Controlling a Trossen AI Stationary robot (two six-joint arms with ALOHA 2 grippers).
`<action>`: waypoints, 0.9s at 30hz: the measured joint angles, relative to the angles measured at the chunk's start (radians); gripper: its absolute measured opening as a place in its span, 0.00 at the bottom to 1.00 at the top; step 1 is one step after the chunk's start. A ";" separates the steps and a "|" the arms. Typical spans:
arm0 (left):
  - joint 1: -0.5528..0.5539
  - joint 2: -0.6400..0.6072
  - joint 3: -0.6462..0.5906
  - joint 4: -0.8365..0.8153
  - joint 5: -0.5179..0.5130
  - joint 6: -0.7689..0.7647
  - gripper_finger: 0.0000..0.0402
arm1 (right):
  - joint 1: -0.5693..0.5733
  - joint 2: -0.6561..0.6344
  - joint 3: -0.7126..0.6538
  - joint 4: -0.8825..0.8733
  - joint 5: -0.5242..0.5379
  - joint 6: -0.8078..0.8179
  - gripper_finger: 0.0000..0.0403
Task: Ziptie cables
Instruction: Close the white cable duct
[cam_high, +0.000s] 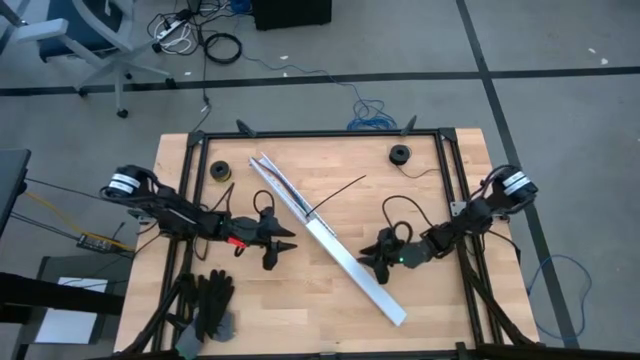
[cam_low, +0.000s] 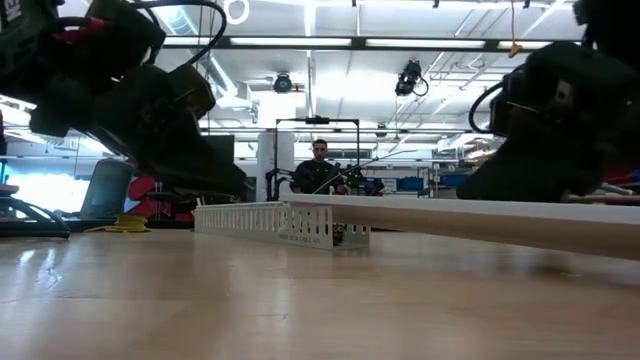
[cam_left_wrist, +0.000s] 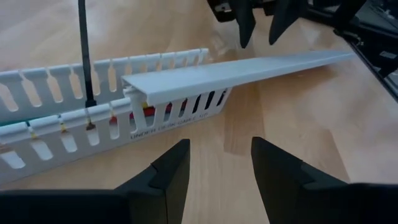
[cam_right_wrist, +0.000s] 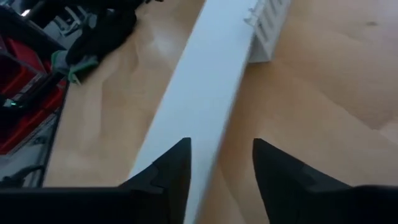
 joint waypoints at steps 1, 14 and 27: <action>0.000 0.007 0.000 0.009 0.000 0.000 0.37 | -0.008 0.003 0.006 0.000 -0.015 0.000 0.41; 0.000 0.022 0.000 0.013 0.002 -0.023 0.37 | -0.103 0.009 0.049 -0.004 -0.224 -0.049 0.74; 0.000 0.022 0.000 0.008 0.002 -0.006 0.37 | -0.149 0.006 0.181 -0.329 -0.320 -0.095 0.82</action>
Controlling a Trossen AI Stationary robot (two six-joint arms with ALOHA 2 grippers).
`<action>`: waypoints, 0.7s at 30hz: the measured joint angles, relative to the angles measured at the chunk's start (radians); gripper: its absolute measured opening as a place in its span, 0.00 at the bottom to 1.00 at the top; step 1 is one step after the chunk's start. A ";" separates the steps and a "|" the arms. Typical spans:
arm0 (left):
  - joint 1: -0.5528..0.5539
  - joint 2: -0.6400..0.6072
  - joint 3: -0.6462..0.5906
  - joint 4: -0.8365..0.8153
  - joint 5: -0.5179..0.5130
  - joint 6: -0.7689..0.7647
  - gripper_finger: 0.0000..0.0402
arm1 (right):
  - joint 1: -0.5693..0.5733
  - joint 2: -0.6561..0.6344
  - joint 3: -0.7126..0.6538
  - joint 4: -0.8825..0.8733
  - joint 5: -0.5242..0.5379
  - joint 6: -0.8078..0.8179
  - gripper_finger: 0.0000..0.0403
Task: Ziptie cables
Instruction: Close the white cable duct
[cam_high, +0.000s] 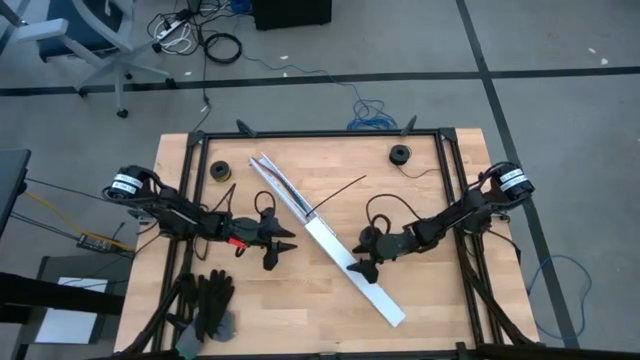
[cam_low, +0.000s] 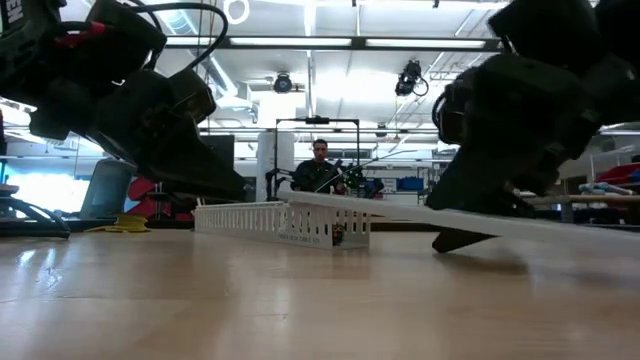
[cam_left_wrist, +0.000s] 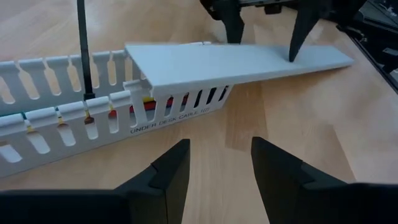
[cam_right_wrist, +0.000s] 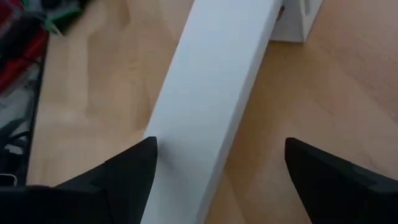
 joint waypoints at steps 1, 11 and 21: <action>0.000 0.000 0.000 0.000 0.000 0.007 0.37 | -0.003 0.000 0.012 -0.010 -0.008 -0.018 0.81; 0.000 0.000 0.000 -0.002 -0.018 0.008 0.37 | -0.040 0.003 0.171 -0.275 -0.045 -0.079 0.80; 0.000 0.000 0.000 -0.005 -0.024 0.010 0.37 | -0.043 0.003 0.299 -0.417 -0.068 -0.133 0.79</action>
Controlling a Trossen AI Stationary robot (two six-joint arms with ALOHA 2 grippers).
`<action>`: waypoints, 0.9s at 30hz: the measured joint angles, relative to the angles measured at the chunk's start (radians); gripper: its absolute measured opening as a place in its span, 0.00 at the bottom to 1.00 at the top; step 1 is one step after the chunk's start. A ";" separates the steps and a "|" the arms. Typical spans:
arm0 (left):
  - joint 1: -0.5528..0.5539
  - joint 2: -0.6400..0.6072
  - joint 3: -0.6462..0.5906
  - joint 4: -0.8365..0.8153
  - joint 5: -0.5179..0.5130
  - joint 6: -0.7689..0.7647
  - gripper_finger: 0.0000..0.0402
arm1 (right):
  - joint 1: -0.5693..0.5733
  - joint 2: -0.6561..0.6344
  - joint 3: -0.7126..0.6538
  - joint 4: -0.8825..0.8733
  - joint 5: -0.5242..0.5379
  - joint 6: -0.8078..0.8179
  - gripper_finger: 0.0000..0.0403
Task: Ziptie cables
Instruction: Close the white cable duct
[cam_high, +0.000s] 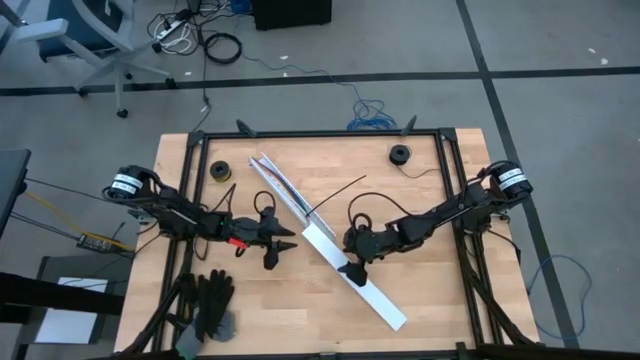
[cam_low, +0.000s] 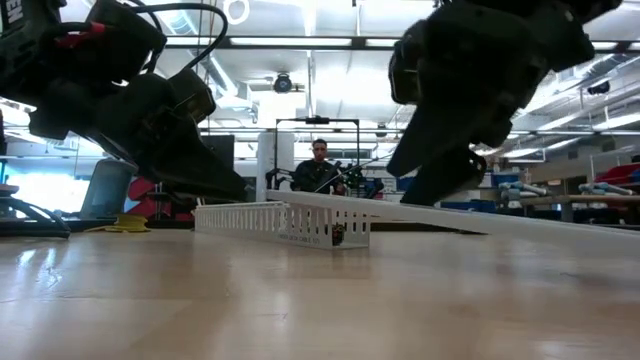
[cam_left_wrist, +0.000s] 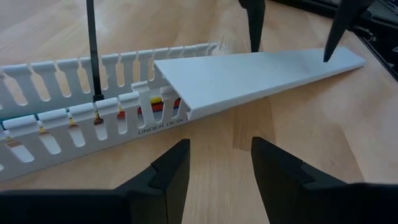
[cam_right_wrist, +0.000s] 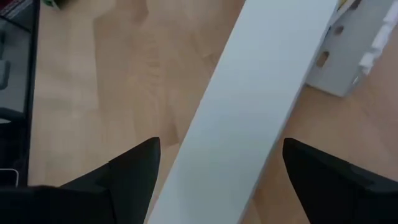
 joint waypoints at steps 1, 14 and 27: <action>0.000 0.000 0.000 0.000 0.000 0.000 0.37 | 0.000 0.000 0.007 -0.009 0.006 -0.003 0.79; 0.000 0.000 0.000 -0.025 -0.002 0.000 0.37 | 0.000 0.000 0.011 -0.051 0.013 0.055 0.77; 0.000 0.000 0.000 -0.021 -0.001 -0.003 0.37 | -0.005 0.000 0.011 -0.097 -0.021 0.054 0.76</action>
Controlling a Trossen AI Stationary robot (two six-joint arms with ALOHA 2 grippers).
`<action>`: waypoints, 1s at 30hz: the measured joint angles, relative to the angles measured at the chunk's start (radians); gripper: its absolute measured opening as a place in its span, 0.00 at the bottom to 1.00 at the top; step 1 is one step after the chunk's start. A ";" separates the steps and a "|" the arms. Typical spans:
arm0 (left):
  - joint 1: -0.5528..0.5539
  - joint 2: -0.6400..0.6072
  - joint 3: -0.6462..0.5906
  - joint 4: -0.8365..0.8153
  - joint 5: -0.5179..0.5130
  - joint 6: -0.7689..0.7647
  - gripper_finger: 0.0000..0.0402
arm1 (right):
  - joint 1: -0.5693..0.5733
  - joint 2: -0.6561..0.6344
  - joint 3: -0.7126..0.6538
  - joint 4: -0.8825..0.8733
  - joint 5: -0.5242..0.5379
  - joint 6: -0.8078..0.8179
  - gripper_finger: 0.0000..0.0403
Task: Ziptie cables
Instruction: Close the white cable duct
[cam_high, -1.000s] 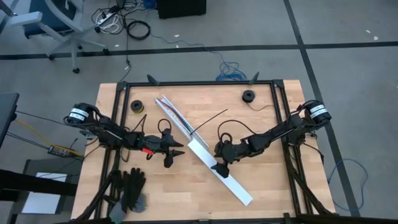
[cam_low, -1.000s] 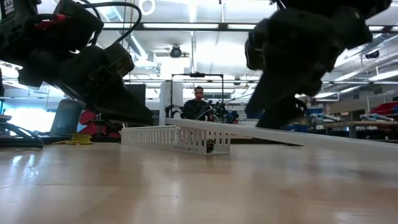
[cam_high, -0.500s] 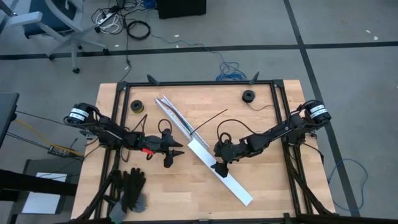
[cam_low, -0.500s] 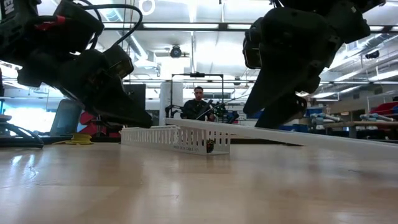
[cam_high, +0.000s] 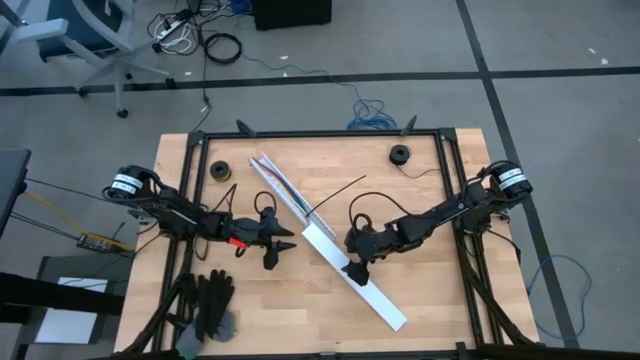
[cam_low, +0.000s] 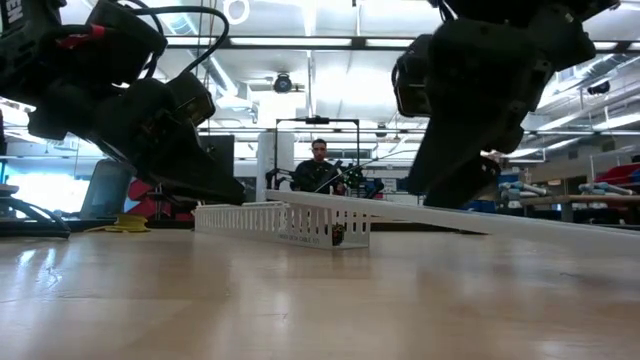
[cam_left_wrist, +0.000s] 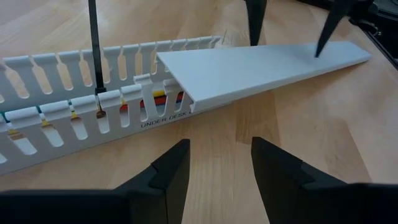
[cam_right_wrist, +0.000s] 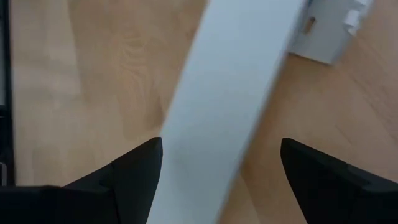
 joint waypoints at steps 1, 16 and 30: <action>0.000 0.000 0.000 0.000 0.000 0.000 0.37 | -0.003 0.000 0.000 -0.013 0.000 0.000 0.76; 0.000 0.000 0.000 0.001 0.001 -0.001 0.37 | -0.012 0.000 -0.001 -0.029 -0.026 -0.013 0.60; 0.000 0.000 0.000 0.001 0.001 -0.002 0.37 | -0.017 0.000 -0.001 -0.023 -0.030 -0.052 0.28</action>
